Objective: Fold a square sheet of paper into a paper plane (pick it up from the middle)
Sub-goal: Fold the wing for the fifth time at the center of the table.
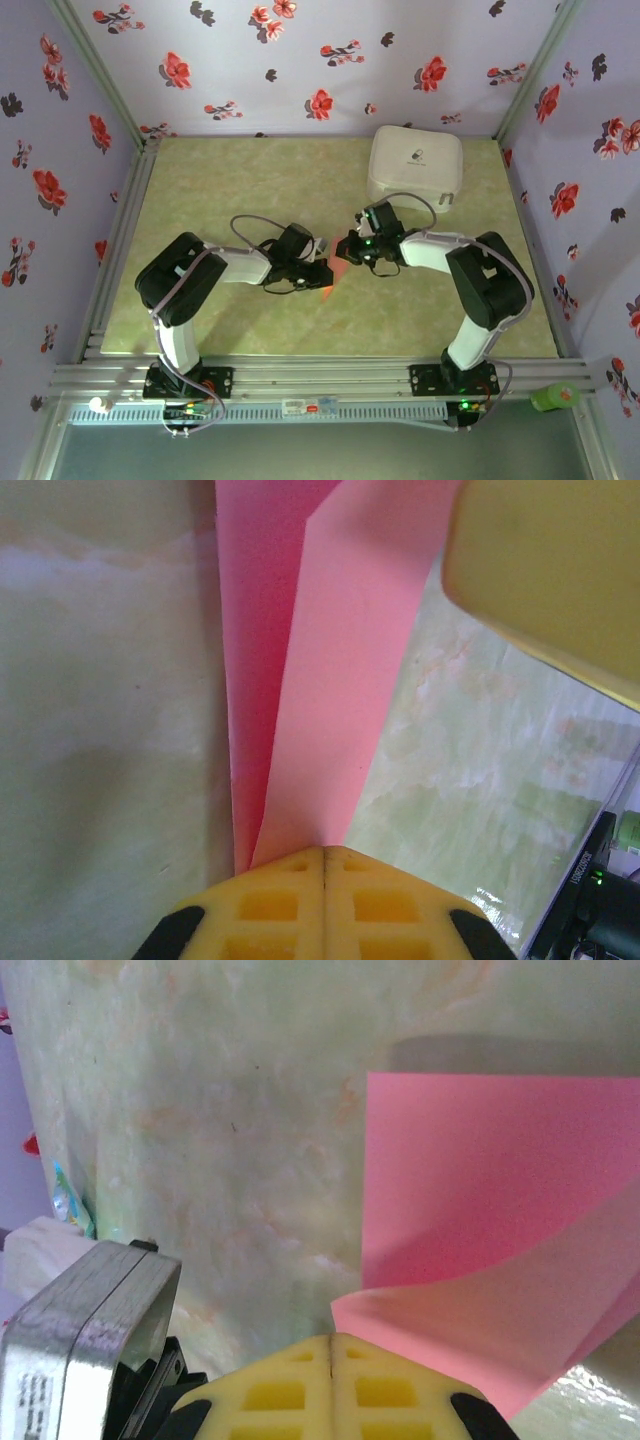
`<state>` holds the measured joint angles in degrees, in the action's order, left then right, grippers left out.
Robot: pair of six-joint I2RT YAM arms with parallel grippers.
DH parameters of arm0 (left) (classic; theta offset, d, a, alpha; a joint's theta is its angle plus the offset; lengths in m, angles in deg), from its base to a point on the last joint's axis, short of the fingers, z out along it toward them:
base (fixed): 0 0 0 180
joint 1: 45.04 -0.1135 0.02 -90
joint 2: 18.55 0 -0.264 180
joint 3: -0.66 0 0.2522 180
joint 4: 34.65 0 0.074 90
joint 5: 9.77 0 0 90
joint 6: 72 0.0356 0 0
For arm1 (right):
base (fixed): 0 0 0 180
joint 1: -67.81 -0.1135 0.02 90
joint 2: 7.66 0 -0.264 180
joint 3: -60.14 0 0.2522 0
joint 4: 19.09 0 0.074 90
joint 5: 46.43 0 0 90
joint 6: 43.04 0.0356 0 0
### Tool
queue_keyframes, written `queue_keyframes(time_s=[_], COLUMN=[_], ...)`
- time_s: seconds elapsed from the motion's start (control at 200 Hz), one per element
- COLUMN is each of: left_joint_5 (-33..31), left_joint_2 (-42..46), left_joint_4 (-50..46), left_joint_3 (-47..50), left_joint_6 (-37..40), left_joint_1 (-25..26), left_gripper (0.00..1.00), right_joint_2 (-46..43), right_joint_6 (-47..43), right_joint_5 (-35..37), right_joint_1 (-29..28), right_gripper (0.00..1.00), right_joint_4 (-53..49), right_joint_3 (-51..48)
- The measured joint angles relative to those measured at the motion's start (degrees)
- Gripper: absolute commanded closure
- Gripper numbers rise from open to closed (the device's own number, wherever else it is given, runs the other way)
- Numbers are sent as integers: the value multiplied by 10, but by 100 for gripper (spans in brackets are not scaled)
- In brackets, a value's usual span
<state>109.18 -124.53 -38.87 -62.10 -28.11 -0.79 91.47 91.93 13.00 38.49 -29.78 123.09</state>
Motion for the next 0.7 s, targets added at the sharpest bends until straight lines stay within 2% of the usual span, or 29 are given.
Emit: queue_keyframes(time_s=[0.27, 0.51, 0.7], left_joint_5=[1, 2, 2], left_joint_2=[2, 2, 2], left_joint_4=[14, 25, 25], left_joint_3=[10, 14, 14], left_joint_6=[0, 0, 0], left_joint_1=[0, 0, 1], left_gripper=[100, 100, 100], right_joint_2=[35, 47, 50], right_joint_6=[3, 31, 43], right_joint_5=[32, -20, -26], right_joint_1=[17, 59, 70], right_gripper=[95, 95, 94], right_joint_4=[9, 58, 63], right_joint_3=[-14, -33, -33])
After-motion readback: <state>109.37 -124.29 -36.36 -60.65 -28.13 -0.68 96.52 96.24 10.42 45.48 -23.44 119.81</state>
